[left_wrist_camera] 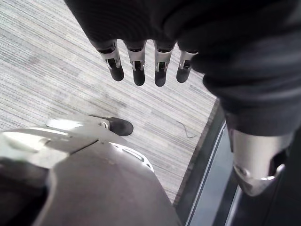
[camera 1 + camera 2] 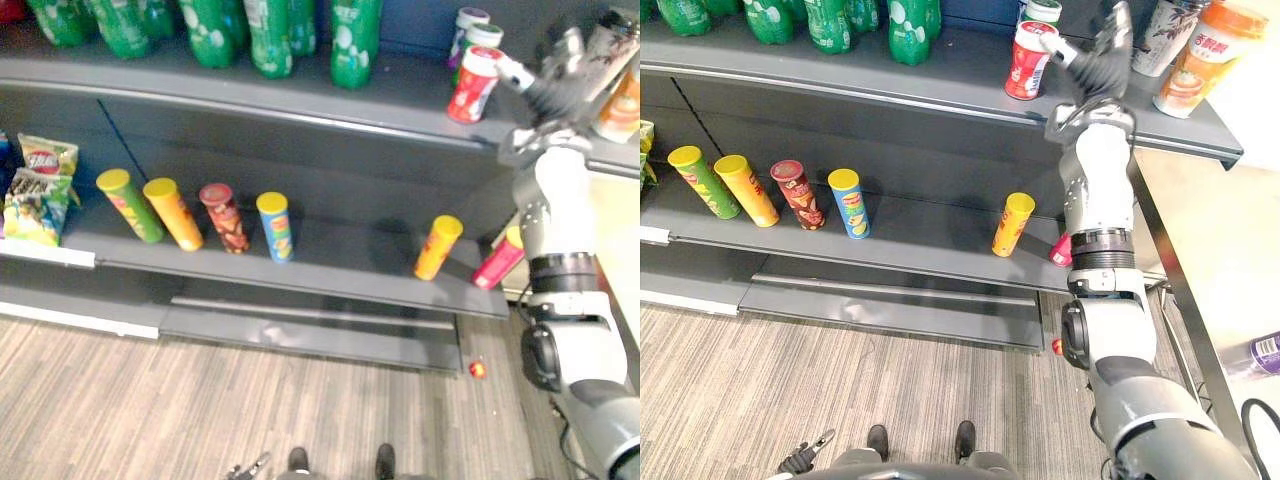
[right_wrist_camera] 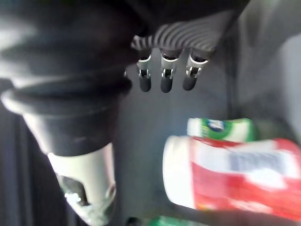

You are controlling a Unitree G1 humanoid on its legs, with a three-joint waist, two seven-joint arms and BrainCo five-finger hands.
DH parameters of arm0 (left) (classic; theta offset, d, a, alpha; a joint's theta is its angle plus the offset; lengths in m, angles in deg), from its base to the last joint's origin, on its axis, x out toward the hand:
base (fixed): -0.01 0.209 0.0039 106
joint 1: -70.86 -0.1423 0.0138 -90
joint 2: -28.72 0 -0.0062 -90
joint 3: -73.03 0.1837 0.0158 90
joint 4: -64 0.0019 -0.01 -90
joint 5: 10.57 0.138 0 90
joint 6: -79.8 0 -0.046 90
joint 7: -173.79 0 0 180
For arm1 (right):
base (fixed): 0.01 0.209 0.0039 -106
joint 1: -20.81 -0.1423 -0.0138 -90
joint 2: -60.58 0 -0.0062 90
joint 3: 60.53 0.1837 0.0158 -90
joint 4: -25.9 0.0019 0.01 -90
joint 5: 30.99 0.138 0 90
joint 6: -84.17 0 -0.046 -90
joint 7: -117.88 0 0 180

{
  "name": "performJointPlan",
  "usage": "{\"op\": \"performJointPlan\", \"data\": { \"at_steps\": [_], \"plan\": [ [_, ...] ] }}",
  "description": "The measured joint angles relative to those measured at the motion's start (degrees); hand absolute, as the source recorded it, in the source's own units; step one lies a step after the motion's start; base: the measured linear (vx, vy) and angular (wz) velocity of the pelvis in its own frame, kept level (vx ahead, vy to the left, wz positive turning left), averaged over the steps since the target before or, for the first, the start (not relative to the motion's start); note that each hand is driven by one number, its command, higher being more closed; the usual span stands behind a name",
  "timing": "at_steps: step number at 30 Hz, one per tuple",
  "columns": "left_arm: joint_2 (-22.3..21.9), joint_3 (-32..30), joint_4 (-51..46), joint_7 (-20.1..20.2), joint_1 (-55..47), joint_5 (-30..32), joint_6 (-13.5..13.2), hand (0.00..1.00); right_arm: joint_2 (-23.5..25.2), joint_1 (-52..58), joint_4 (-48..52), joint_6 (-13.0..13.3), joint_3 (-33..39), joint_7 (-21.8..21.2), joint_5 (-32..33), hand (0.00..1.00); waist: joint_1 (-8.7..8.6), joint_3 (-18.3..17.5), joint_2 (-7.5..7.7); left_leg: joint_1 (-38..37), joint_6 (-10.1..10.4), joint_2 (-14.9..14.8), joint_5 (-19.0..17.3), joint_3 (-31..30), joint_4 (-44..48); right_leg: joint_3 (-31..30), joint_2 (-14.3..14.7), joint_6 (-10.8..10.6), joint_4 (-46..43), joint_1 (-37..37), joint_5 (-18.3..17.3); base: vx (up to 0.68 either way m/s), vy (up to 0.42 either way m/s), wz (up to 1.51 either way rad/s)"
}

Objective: Put the gum and the chips on the shelf.

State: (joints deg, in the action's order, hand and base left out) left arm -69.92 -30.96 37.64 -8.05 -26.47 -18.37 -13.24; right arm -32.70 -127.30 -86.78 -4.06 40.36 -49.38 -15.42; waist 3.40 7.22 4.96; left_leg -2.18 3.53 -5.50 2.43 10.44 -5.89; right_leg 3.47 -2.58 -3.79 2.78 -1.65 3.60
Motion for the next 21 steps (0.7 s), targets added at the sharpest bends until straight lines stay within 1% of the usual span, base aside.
{"op": "performJointPlan", "data": {
  "at_steps": [1,2,6,7,8,11,12,13,14,15,16,17,18,19,20,21],
  "plan": [
    [0.0,-0.01,0.0,-0.09,-0.03,0.07,0.0,0.0,-0.12,0.0,1.24,0.51,0.19,0.52,0.0,0.0,-0.06,0.0,0.0,-0.03,0.0,-0.01,0.0,-0.01,0.0,0.0,0.01,0.0,0.0,0.03,0.0,0.0,0.0,0.0],
    [0.01,-0.06,0.0,-0.24,-0.15,0.1,0.0,0.0,-0.26,0.0,3.82,1.88,0.39,1.33,-0.14,0.0,-0.15,-0.01,0.01,-0.13,0.0,-0.03,0.0,-0.03,0.0,0.02,0.02,0.0,0.0,0.14,0.0,0.0,0.0,0.0],
    [-0.01,-1.13,0.0,-0.45,-0.24,0.12,-0.01,0.0,-0.33,0.0,8.29,3.28,0.54,3.18,-1.86,0.0,-0.19,-0.01,0.01,-0.42,0.0,-0.05,0.0,-0.11,0.0,0.11,0.01,0.0,0.0,0.51,0.0,0.0,0.0,0.01],
    [-0.01,-1.33,0.0,-0.53,-0.23,0.12,-0.01,0.0,-0.33,0.0,9.68,3.94,0.53,3.32,-1.93,0.0,-0.19,-0.01,0.01,-0.47,0.01,-0.05,0.0,-0.11,0.0,0.27,0.01,0.0,0.03,0.67,0.0,0.0,0.0,0.05],
    [-0.01,-1.59,0.0,-0.55,-0.23,0.12,-0.01,0.0,-0.32,0.01,10.61,4.05,0.5,3.34,-1.93,0.0,-0.19,-0.01,0.01,-0.49,0.01,-0.05,-0.01,-0.11,0.0,0.34,0.01,0.0,0.03,0.73,-0.01,0.0,0.0,0.05],
    [-0.06,-1.78,-0.04,-0.84,-0.21,0.14,-0.02,0.0,0.25,1.22,17.15,5.35,-0.67,3.21,-1.99,0.0,-0.14,-0.07,0.08,-0.49,0.04,-0.06,-0.03,-0.16,0.0,0.49,0.0,0.0,0.04,0.79,-0.01,0.0,0.0,0.0],
    [-0.06,-1.83,-0.04,-1.27,-0.23,0.16,-0.01,0.0,0.82,3.22,20.17,6.57,-1.82,3.14,-1.78,0.0,-0.11,-0.19,0.23,-0.49,0.04,-0.07,-0.03,-0.16,0.0,0.5,0.0,0.0,0.04,0.79,-0.02,0.0,0.0,0.0],
    [-0.08,-1.83,-0.03,-1.53,-0.29,0.17,0.0,0.0,1.63,4.56,21.82,7.13,-2.57,2.93,-1.46,0.0,-0.13,-0.26,0.32,-0.5,0.05,-0.07,-0.03,-0.13,0.0,0.48,0.01,0.0,0.04,0.79,-0.02,0.0,0.0,0.0],
    [-0.11,-1.96,0.02,-1.83,-0.37,0.24,0.07,0.0,3.12,6.78,24.17,7.82,-3.88,2.38,-0.72,0.0,-0.16,-0.33,0.44,-0.53,0.06,-0.08,-0.05,-0.05,0.0,0.41,0.02,0.0,0.04,0.79,-0.02,0.0,0.0,-0.05],
    [-0.09,-2.0,0.02,-2.02,-0.4,0.32,0.26,0.0,5.47,11.05,27.3,9.02,-6.92,0.62,1.66,0.0,-0.22,-0.38,0.5,-0.63,0.07,-0.06,-0.06,0.11,0.0,0.21,0.02,0.0,0.03,0.8,-0.02,0.0,0.0,-0.05],
    [-0.12,-2.03,0.01,-2.1,-0.4,0.44,0.38,0.0,6.35,12.86,28.32,9.08,-8.52,-0.23,2.65,0.0,-0.21,-0.39,0.51,-0.68,0.07,-0.05,-0.06,0.15,0.0,0.16,0.01,0.0,0.02,0.83,-0.02,0.0,0.0,-0.05],
    [-0.18,-2.07,0.02,-2.24,-0.36,1.01,0.57,0.0,7.56,16.04,29.41,9.04,-11.93,-1.98,3.96,0.0,-0.23,-0.4,0.52,-0.71,0.08,-0.05,-0.07,0.21,0.0,0.05,0.02,0.0,0.01,0.82,-0.02,0.0,0.0,0.0],
    [-0.21,-2.06,0.02,-2.3,-0.34,1.51,0.58,0.0,8.11,17.44,29.72,8.93,-13.62,-2.75,4.81,0.0,-0.22,-0.4,0.54,-0.71,0.08,-0.06,-0.08,0.26,0.0,0.02,0.02,0.0,0.01,0.81,-0.02,0.0,0.0,0.0],
    [-0.25,-2.08,0.01,-2.31,-0.29,1.84,0.6,0.0,9.49,20.86,30.74,8.69,-17.67,-4.66,6.08,0.0,-0.21,-0.41,0.55,-0.73,0.1,-0.07,-0.09,0.3,0.0,-0.02,0.04,0.0,0.01,0.79,-0.02,0.0,0.0,0.0],
    [-0.3,-2.07,0.01,-2.31,-0.29,1.87,0.6,0.0,9.92,22.03,31.16,8.68,-19.0,-5.49,6.98,0.0,-0.21,-0.41,0.55,-0.73,0.12,-0.08,-0.1,0.32,0.0,-0.04,0.04,-0.01,0.01,0.78,-0.02,0.0,0.0,0.0],
    [-0.32,-2.09,0.05,-2.31,-0.33,1.89,0.64,0.0,10.94,24.5,31.99,8.67,-21.94,-7.18,8.43,0.0,-0.21,-0.46,0.62,-0.75,0.18,-0.09,-0.15,0.37,0.0,-0.08,0.05,-0.01,0.0,0.77,-0.03,0.0,0.0,0.0]
  ]
}}
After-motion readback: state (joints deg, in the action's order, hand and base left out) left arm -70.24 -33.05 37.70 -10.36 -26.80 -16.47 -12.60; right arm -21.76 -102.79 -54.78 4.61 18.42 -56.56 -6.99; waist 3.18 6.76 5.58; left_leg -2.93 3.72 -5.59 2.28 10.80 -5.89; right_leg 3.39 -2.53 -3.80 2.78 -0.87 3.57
